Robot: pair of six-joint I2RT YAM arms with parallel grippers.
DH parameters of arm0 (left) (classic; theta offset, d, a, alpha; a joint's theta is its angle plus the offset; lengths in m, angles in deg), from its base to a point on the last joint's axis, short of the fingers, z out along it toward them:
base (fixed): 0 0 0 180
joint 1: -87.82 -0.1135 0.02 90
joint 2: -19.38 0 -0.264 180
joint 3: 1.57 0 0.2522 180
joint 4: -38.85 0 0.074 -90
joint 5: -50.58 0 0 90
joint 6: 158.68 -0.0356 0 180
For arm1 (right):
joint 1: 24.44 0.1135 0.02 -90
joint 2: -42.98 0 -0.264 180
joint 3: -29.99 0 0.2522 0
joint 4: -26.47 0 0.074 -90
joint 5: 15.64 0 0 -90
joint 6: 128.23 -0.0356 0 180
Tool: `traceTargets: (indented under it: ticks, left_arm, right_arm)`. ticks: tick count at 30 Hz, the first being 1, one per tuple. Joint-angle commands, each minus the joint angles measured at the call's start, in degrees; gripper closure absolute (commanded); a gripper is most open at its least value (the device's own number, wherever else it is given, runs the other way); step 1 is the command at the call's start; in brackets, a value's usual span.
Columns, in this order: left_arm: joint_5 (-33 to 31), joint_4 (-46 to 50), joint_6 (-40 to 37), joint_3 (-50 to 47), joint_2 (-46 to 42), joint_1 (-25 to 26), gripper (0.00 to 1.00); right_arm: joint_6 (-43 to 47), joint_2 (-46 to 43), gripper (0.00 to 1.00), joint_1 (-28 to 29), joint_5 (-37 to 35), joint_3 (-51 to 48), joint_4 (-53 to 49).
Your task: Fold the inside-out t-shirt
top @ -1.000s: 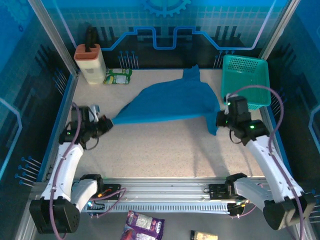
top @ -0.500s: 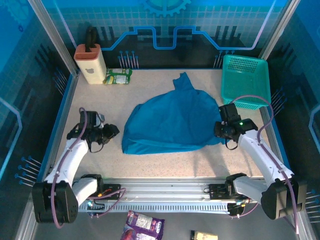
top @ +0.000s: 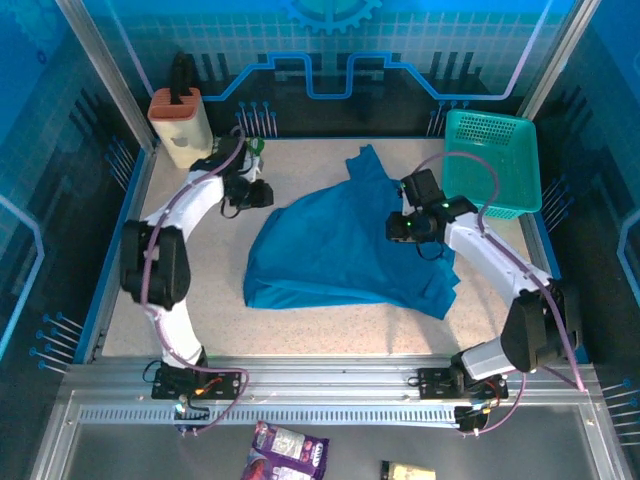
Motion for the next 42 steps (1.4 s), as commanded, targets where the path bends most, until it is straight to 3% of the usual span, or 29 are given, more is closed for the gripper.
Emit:
traceTargets:
  ticks: [1,7,18,25,33,42]
  left_arm:
    - [-5.90,10.04,-8.94,8.77,7.27,1.38,0.67]
    - [-7.67,15.79,-12.89,22.00,18.65,2.49,0.66]
    - [-5.46,16.95,-13.40,30.04,28.89,2.58,0.67]
    - [-2.27,17.24,-13.26,30.76,29.51,2.58,0.75]
    - [2.36,18.00,-12.74,28.73,25.41,2.58,0.62]
    - [5.42,19.44,-12.48,28.39,26.50,2.58,0.62]
  right_arm:
    - [1.36,2.83,0.66,0.95,1.39,3.88,0.92]
    - [1.71,7.06,0.65,1.39,1.52,7.15,1.61]
    - [1.07,13.10,0.65,3.96,1.31,11.91,1.54]
    - [-0.02,16.44,0.65,5.69,1.38,14.66,2.64]
    - [-3.80,24.57,0.58,6.53,4.93,21.63,6.64]
    - [-6.17,32.29,0.56,8.39,7.89,29.64,6.94]
